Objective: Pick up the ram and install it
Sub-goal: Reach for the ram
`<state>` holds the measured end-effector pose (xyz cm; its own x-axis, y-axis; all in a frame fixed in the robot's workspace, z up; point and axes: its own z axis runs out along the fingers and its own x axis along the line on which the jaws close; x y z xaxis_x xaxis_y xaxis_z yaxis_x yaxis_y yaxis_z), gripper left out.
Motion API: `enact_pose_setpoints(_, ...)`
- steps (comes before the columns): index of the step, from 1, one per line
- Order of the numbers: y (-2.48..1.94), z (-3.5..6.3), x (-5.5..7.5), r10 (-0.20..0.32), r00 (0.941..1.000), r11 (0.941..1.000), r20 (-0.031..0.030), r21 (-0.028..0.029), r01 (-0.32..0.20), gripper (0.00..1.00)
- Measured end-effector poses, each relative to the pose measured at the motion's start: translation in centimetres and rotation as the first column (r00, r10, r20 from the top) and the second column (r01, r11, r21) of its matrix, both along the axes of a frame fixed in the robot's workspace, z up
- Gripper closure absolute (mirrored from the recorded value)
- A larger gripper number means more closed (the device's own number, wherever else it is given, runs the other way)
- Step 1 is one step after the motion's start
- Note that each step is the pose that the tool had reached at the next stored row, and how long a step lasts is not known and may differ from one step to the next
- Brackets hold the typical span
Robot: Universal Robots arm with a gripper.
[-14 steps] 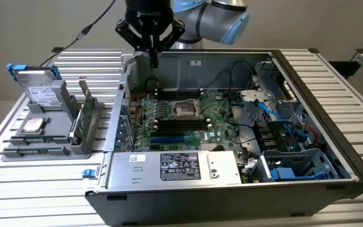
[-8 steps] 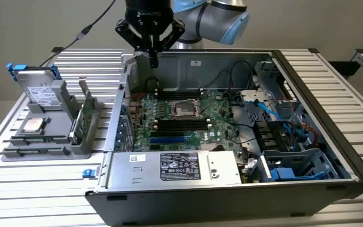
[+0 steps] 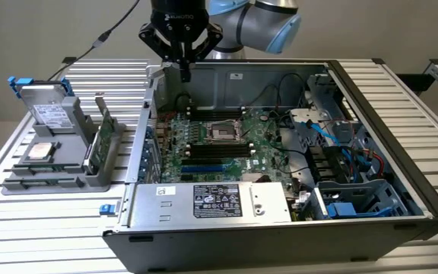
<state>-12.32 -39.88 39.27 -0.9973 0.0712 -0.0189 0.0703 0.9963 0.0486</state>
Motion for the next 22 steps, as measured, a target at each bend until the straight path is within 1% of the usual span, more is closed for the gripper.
enact_pose_setpoints(4, 0.0, -0.02, -1.7, 0.0, 1.0, 1.0, 0.0008, 0.0001, 0.0, 0.9)
enact_pose_setpoints(22, 0.0, -0.07, -9.9, 0.0, 1.0, 1.0, 0.0008, 0.0001, 0.0, 0.9)
